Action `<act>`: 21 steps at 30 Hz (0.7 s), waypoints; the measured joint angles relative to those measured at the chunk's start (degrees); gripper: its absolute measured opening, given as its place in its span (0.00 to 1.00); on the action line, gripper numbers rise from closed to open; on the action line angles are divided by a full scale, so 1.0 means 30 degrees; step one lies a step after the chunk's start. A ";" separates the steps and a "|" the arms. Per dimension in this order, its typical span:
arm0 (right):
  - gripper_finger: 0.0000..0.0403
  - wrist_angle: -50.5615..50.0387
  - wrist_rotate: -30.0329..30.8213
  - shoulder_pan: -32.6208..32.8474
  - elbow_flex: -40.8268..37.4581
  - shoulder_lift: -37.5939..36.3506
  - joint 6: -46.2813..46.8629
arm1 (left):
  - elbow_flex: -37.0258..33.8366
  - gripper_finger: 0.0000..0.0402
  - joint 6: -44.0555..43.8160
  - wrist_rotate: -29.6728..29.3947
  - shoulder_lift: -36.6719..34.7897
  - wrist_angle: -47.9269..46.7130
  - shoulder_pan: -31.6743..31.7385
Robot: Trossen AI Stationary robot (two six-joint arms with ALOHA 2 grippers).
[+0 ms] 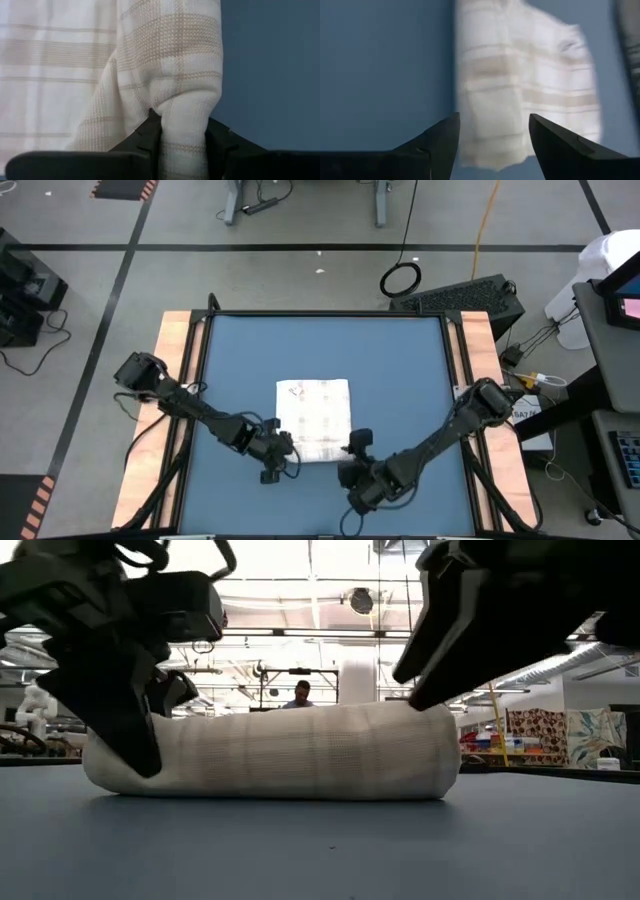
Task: Roll towel into tight, uniform cylinder
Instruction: Roll the white towel
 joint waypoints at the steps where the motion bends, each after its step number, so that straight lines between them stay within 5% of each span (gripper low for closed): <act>1: 0.57 0.0157 0.0862 0.0141 0.0000 0.0209 0.0050 | 0.0000 0.24 0.0119 0.0490 -0.0025 -0.0012 0.0228; 13: 0.57 0.1617 -0.1218 -0.1408 0.0022 0.0443 0.0333 | 0.0022 0.24 0.0761 0.2647 -0.0092 -0.0030 0.1734; 21: 0.57 0.0956 -0.5601 -0.2969 0.0022 0.0443 0.2165 | 0.0020 0.24 0.1211 0.2566 -0.0092 0.0109 0.1741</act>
